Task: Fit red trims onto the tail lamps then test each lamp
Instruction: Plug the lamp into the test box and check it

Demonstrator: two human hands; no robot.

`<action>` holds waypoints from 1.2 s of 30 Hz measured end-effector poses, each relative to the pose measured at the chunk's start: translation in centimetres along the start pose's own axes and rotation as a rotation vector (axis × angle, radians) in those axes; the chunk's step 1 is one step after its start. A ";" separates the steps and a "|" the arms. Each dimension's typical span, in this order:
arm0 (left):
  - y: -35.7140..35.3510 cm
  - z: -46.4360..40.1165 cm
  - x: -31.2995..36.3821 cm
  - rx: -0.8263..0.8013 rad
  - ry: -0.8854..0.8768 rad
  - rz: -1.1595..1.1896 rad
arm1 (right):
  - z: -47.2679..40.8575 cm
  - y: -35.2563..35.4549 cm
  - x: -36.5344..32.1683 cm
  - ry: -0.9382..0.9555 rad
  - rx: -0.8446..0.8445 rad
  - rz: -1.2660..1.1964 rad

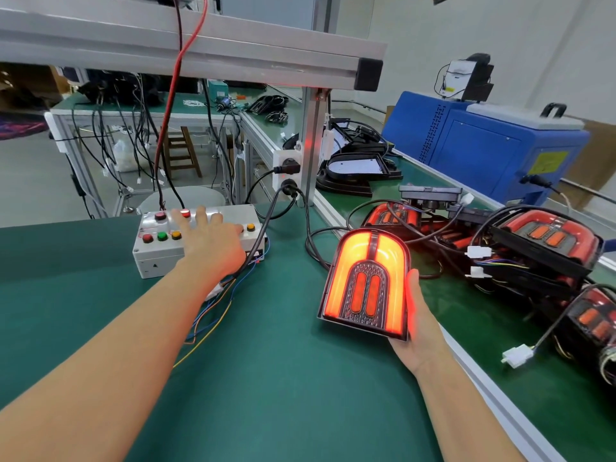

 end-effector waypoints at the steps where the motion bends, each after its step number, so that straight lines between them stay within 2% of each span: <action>1: 0.0 0.0 0.0 -0.002 0.001 -0.001 | 0.0 0.0 0.0 0.000 0.001 -0.001; 31: -0.2 0.0 -0.3 0.000 -0.006 0.062 | 0.0 -0.3 0.1 -0.005 -0.007 0.025; 34: -0.1 0.5 -0.7 0.017 -0.017 0.151 | -0.1 -0.5 0.2 -0.022 -0.028 0.034; 36: 0.8 1.6 -1.5 0.106 -0.008 0.288 | -0.2 -0.5 0.2 -0.025 -0.036 0.050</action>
Point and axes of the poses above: each hand's wrist, its own z-axis away from the middle knuckle, its own y-axis out of the back of the hand, x = y × z, the point moved 9 cm from there along -z, towards the middle knuckle, and after that the axes turned 8 degrees about -x, right-handed, at the moved point
